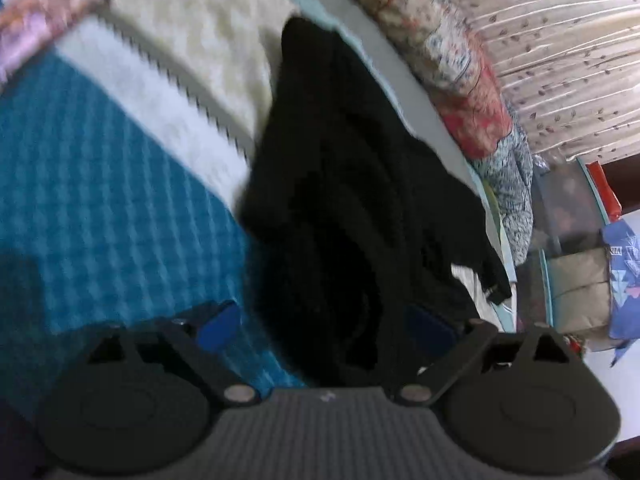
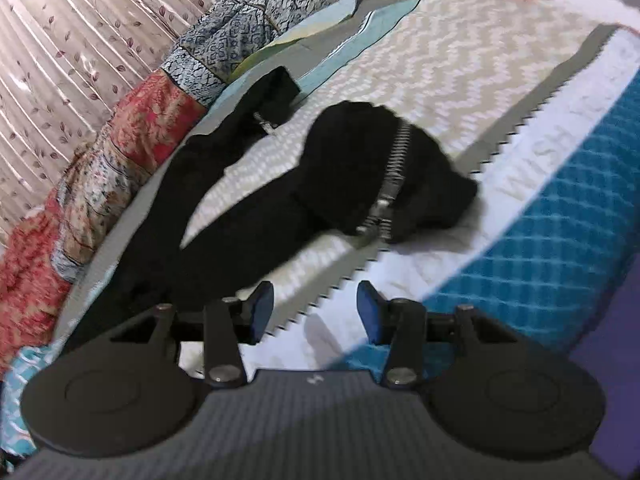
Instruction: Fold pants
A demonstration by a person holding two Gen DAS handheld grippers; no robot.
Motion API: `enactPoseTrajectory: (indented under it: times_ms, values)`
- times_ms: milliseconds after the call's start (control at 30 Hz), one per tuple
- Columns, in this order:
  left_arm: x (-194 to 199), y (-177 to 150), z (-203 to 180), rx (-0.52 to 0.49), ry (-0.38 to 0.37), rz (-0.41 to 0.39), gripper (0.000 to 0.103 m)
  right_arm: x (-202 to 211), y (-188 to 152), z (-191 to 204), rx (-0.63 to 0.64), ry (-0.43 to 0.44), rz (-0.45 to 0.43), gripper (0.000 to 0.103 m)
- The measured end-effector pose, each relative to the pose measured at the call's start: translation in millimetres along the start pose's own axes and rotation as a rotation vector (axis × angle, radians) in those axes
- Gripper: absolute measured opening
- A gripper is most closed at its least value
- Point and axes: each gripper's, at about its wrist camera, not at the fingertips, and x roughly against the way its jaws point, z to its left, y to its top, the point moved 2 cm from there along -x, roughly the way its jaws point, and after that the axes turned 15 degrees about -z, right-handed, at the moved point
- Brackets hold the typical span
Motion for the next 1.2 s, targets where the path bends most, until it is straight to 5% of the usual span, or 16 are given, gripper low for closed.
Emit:
enactPoseTrajectory:
  times_ms: [133,167,233,300,367,433,500,567,633,1000,1100,1133,1167,1200]
  values:
    - [-20,-12,-7,0.041,-0.012,0.016,0.098,-10,12,-11,-0.050,0.007,-0.044,0.071]
    - [-25,-13,-7,0.046,-0.005,0.016,0.091,-14,14,-18,-0.078,-0.013,-0.054,0.071]
    - [-34,-15,-9,0.055,0.007,0.028,0.057,-24,14,-31,-0.136,-0.039,-0.061,0.070]
    - [-41,-16,-10,0.071,0.019,0.063,0.011,-33,16,-36,-0.154,-0.039,-0.070,0.065]
    - [-34,-13,-12,0.069,0.026,0.049,0.010,-40,31,-38,-0.168,-0.037,-0.076,0.033]
    - [-16,-2,-19,0.038,0.018,-0.011,0.010,-43,61,-42,-0.239,0.010,-0.151,0.029]
    - [3,11,-24,0.025,0.002,-0.071,0.010,-45,98,-46,-0.291,0.043,-0.258,0.031]
    - [16,21,-23,0.031,0.002,-0.115,0.010,-54,132,-44,-0.270,0.003,-0.356,0.047]
    - [18,24,-21,0.035,0.026,-0.118,0.010,-62,149,-47,-0.277,-0.044,-0.380,0.049]
    - [10,17,-24,0.015,0.087,-0.087,0.010,-70,98,-64,-0.124,-0.089,-0.197,0.062]
    - [17,24,-34,0.014,0.070,-0.107,0.010,-101,100,-58,-0.163,-0.085,-0.140,0.075]
    - [19,26,-37,0.016,0.068,-0.109,0.010,-114,101,-55,-0.154,-0.085,-0.109,0.066]
    - [21,28,-41,0.020,0.067,-0.111,0.010,-127,103,-51,-0.126,-0.122,-0.075,0.046]
    - [24,31,-45,0.026,0.066,-0.116,0.009,-135,105,-46,-0.097,-0.192,-0.049,0.011]
